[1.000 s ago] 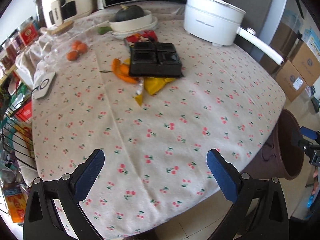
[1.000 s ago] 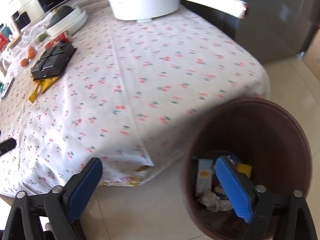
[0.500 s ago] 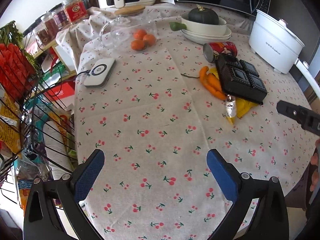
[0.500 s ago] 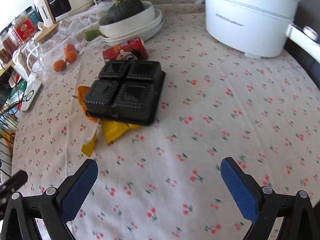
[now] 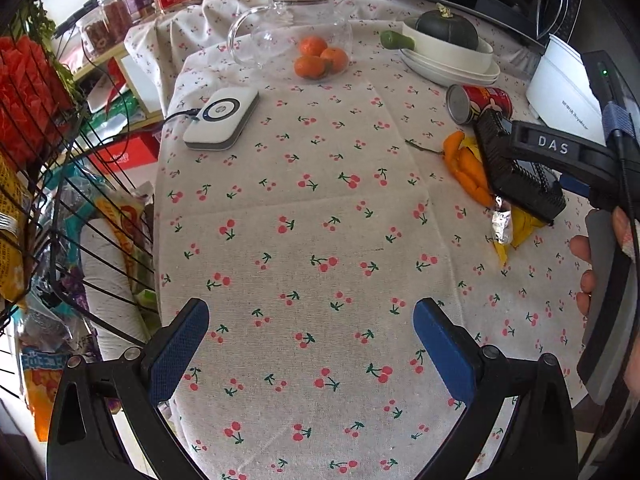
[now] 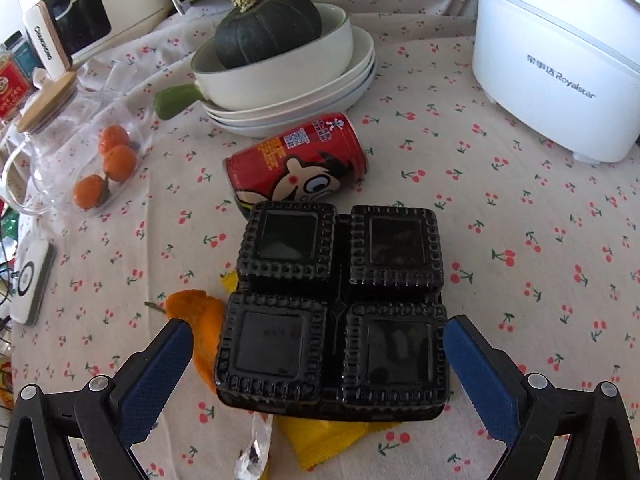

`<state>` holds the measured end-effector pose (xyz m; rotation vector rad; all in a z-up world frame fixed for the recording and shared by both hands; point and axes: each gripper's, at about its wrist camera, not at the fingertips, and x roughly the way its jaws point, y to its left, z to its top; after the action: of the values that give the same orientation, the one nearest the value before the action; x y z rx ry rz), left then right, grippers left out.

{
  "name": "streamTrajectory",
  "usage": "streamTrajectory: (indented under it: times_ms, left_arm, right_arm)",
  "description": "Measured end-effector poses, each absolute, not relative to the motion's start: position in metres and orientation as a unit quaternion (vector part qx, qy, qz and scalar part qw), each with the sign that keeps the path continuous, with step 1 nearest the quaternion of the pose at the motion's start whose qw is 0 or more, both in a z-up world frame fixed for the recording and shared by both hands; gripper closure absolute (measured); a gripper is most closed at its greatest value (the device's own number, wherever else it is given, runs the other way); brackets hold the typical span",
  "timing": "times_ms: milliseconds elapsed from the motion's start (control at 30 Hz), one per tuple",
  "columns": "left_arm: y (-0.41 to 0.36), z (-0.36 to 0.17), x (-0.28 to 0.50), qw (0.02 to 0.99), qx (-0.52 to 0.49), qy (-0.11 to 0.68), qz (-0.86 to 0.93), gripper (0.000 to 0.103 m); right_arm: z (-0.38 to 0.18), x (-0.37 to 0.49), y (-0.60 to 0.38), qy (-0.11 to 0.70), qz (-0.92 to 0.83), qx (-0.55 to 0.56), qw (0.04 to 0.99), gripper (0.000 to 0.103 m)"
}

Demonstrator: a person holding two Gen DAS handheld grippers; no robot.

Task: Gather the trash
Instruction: 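Reach the right tool to the black plastic tray and close on it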

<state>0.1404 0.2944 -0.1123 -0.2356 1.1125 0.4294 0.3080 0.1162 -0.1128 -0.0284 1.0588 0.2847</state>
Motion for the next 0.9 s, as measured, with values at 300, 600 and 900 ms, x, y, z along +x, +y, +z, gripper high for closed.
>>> streamTrajectory:
  times_ms: [300,600,900]
  left_arm:
    - [0.292,-0.114,0.138,0.821,-0.118,0.527,0.185,0.0]
    - [0.261,-0.105,0.141,0.831,-0.106,0.525,0.148,0.0]
    - [0.237,-0.101,0.143,0.834,-0.098,0.529,0.124,0.0]
  right_arm:
    - [-0.119,0.293,0.1,0.509,0.123,-0.066,0.849,0.0]
    - [-0.118,0.24,0.024,0.521,0.144,-0.099,0.836,0.001]
    - [-0.118,0.204,-0.043,0.532,0.141,-0.123,0.826,0.001]
